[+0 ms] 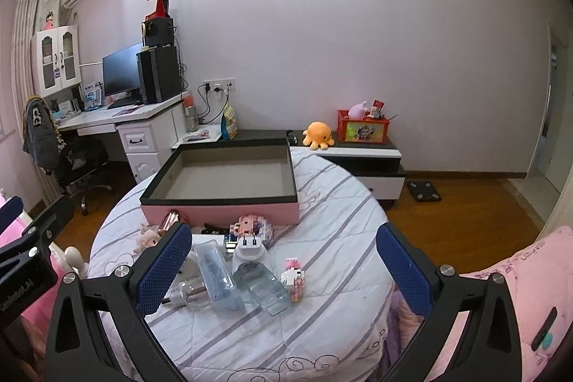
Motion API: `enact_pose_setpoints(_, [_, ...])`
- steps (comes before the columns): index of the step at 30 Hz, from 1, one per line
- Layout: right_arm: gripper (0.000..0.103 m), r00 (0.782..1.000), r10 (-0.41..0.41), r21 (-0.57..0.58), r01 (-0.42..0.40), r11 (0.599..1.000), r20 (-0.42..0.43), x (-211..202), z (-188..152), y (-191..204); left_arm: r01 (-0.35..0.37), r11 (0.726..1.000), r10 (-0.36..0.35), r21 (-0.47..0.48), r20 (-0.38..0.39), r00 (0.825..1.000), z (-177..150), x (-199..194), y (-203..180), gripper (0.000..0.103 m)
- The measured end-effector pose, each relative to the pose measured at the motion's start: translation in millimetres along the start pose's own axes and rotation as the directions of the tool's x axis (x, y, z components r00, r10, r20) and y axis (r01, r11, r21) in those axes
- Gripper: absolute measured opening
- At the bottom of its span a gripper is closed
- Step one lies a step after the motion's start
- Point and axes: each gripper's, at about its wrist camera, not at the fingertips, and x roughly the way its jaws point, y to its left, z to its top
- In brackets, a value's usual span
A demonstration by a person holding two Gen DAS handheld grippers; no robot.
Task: Organize rigid objects
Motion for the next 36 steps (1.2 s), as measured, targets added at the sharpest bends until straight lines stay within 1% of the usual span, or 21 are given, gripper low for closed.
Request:
enact_pose_setpoints(4, [0.103,0.999,-0.046,0.012,0.046,0.999,0.02,-11,1,7,0.054,0.998,-0.055,0.034,0.033,0.998,8,-8,-1,0.103])
enact_pose_setpoints(8, [0.103,0.993,-0.111,0.034,0.109,0.993,0.038,-26,4,15,0.13,0.99,-0.132,0.051,0.034,0.991,14,-9,5,0.103])
enact_pose_setpoints(10, [0.103,0.989,-0.139,0.036,0.137,0.99,0.051,-34,7,20,0.151,0.987,-0.153,0.051,0.033,0.988,16,-10,9,0.103])
enact_pose_setpoints(13, [0.103,0.986,-0.156,0.04,0.154,0.987,0.054,-40,9,25,0.174,0.984,-0.175,0.039,0.03,0.984,18,-12,18,0.103])
enact_pose_setpoints(17, [0.103,0.987,-0.157,0.03,0.156,0.987,0.034,-38,7,33,0.17,0.985,-0.171,0.033,0.022,0.985,17,-9,25,0.103])
enact_pose_setpoints(21, [0.103,0.991,-0.135,0.021,0.134,0.991,0.021,-31,6,33,0.154,0.988,-0.154,0.014,0.009,0.988,15,-4,29,0.103])
enact_pose_setpoints(32, [0.103,0.999,-0.038,-0.017,0.038,0.999,-0.006,0,13,23,0.065,0.998,-0.065,0.013,0.009,0.998,18,8,12,0.103])
enact_pose_setpoints(35, [0.103,0.999,-0.023,-0.019,0.022,1.0,-0.023,11,10,17,0.044,0.999,-0.044,0.025,-0.019,0.999,11,19,8,0.103])
enact_pose_setpoints(36, [0.103,0.999,-0.022,-0.017,0.021,1.0,-0.045,19,6,14,0.043,0.999,-0.042,0.024,-0.035,0.998,8,23,8,0.103])
